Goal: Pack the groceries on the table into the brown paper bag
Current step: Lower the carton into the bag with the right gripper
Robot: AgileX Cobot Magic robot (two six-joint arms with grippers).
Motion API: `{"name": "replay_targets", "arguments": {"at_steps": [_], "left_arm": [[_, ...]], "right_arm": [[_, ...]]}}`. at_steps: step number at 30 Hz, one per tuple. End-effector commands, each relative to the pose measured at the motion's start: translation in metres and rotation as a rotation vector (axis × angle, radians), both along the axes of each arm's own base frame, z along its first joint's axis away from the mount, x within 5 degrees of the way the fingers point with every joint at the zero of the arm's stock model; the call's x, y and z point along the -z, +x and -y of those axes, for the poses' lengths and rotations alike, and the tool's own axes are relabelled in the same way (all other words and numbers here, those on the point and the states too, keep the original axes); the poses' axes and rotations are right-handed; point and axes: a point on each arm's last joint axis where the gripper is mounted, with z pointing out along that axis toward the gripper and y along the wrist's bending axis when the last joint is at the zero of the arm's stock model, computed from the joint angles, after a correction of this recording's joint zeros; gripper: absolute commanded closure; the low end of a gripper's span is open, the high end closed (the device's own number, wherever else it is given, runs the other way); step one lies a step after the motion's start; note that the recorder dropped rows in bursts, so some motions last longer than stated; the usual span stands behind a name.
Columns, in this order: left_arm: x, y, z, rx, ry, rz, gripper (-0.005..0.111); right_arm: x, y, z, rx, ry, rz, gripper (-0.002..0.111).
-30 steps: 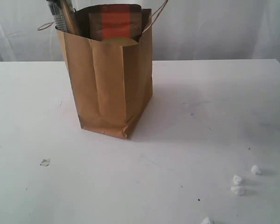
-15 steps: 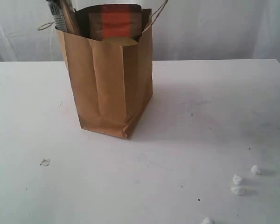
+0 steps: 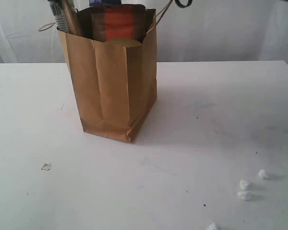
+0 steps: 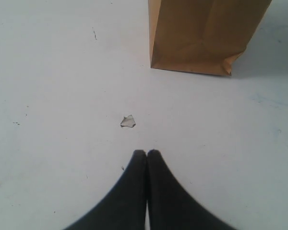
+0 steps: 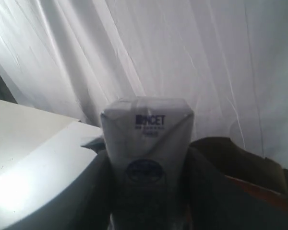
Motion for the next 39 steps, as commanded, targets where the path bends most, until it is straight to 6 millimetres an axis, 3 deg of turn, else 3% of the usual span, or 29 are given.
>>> {"name": "replay_targets", "arguments": {"at_steps": [1, 13, 39], "left_arm": [[0.001, -0.001, 0.000, 0.002, -0.011, -0.002, 0.107], [0.001, -0.001, 0.000, 0.002, -0.011, -0.002, 0.107], [0.001, -0.001, 0.000, 0.002, -0.011, -0.002, 0.107]], "right_arm": [[0.017, 0.011, -0.006, 0.004, -0.020, -0.025, 0.092], [0.054, 0.030, -0.016, 0.027, -0.061, -0.088, 0.092], [0.051, 0.032, -0.017, 0.059, 0.133, -0.210, 0.092]]}}
